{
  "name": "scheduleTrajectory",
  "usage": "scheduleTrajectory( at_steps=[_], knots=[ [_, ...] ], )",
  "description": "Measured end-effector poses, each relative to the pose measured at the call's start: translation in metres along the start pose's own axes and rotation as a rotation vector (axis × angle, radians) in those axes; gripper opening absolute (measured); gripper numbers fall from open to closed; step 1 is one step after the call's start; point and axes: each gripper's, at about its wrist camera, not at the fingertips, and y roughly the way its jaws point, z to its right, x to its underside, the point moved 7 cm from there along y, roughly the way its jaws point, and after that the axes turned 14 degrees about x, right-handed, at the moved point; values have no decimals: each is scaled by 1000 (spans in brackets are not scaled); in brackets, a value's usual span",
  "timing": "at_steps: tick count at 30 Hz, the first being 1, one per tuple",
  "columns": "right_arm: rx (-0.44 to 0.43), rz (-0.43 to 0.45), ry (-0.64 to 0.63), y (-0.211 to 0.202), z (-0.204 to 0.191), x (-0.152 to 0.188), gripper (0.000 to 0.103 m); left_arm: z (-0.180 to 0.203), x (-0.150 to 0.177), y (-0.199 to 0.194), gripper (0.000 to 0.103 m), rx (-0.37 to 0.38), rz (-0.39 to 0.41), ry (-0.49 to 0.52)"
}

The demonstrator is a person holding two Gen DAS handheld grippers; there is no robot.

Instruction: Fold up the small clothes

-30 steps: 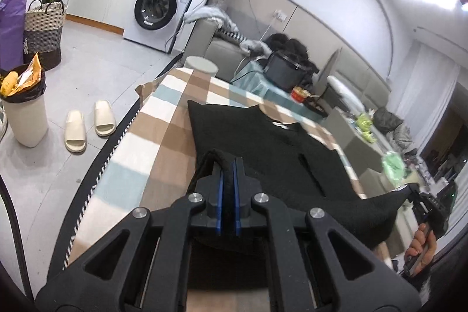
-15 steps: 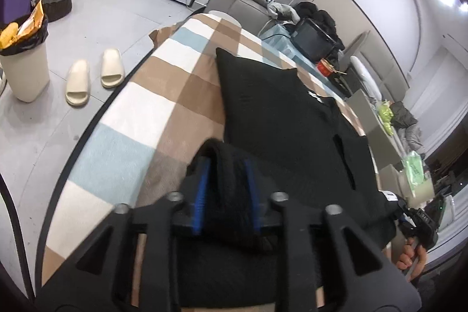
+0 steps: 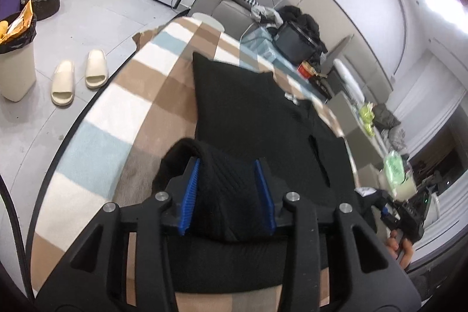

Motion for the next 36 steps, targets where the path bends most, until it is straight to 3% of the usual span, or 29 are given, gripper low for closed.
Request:
scheduleTrajectory(
  at_steps=[7,12,13,14,15,16,18,22,28,32,36],
  knots=[
    [53,-24,-25,-4,16,14,45,8,29,-5,33,17,-35,20],
    [69,8,-69,-19,23,22,44,14,26,-8,33,38,-14,39],
    [80,24,-83,-21,25,21,40,16,24,-7,33,44,-11,45],
    [83,36,-86,-20,26,21,21,19,21,-6,26,48,-8,51],
    [81,36,-82,-18,26,19,10,21,17,-5,21,50,-1,59],
    [92,25,-74,-14,27,18,9,24,13,-3,12,50,7,65],
    [93,35,-75,-11,23,14,7,27,3,0,10,42,22,68],
    [-53,95,-41,-36,1,-2,7,32,-20,-5,6,39,65,67],
    [-259,199,114,-95,-7,-27,6,12,-50,-12,6,-1,139,-46],
    [-153,222,112,-105,7,-24,6,6,-39,-6,12,-9,87,-54],
    [-18,124,98,-73,26,-7,6,8,-6,-2,18,-28,24,-22]
  ],
)
